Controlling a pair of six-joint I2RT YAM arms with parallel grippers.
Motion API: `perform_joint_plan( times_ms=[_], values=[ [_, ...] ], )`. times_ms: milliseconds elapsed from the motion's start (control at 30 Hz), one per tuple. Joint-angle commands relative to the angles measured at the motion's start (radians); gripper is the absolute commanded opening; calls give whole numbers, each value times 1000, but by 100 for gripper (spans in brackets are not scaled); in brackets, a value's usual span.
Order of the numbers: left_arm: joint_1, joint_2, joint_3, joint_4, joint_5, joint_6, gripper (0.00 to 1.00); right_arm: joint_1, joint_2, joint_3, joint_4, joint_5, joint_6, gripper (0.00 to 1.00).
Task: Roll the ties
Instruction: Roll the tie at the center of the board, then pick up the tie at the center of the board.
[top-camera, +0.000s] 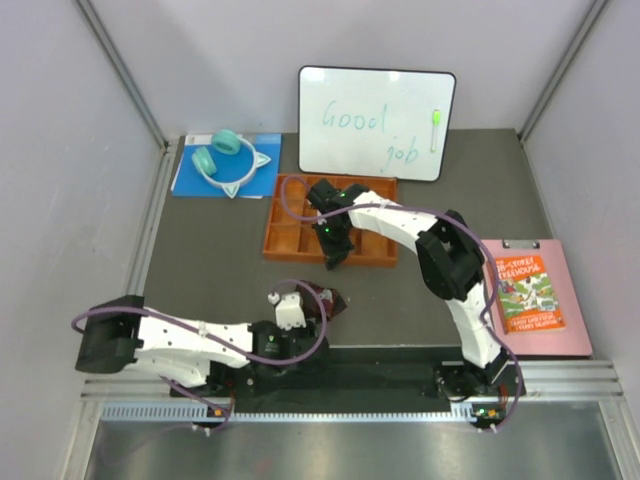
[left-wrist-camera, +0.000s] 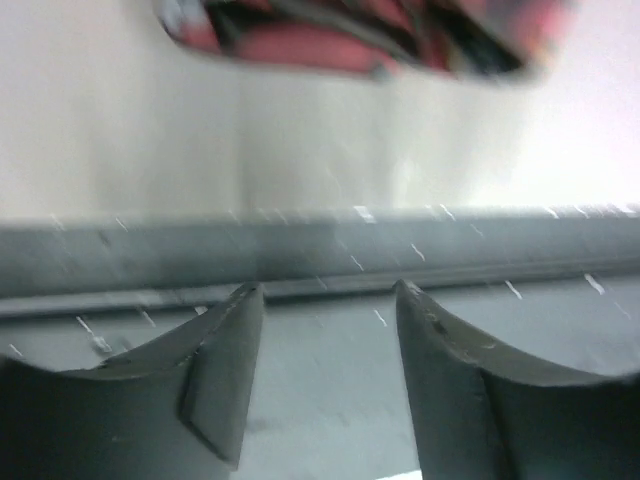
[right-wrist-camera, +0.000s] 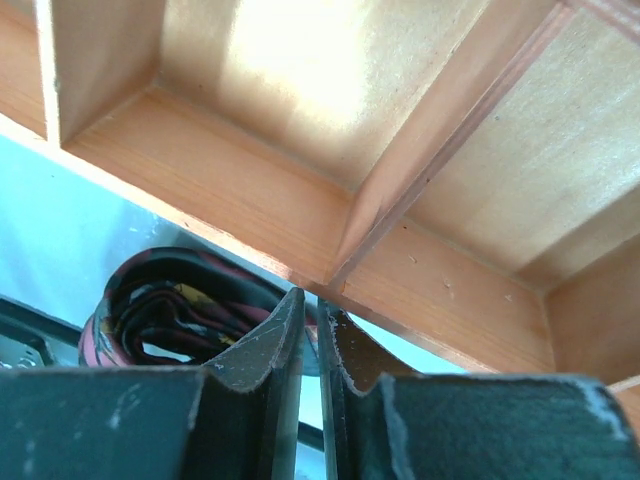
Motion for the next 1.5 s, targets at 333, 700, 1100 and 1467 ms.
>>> perform_joint_plan(
  times_ms=[333,700,1100,1467],
  values=[
    [-165,-286,-60,-58,-460,-419,99,-3,-139,-174,71,-13,1,12],
    [-162,-217,-86,-264,-578,-864,99,-4,-185,-163,103,22,49,11],
    [139,-282,-135,224,-331,-225,99,-3,-101,-85,111,-19,64,10],
    [192,-112,-28,24,-118,-297,99,-3,-62,-31,97,-31,63,10]
  ],
)
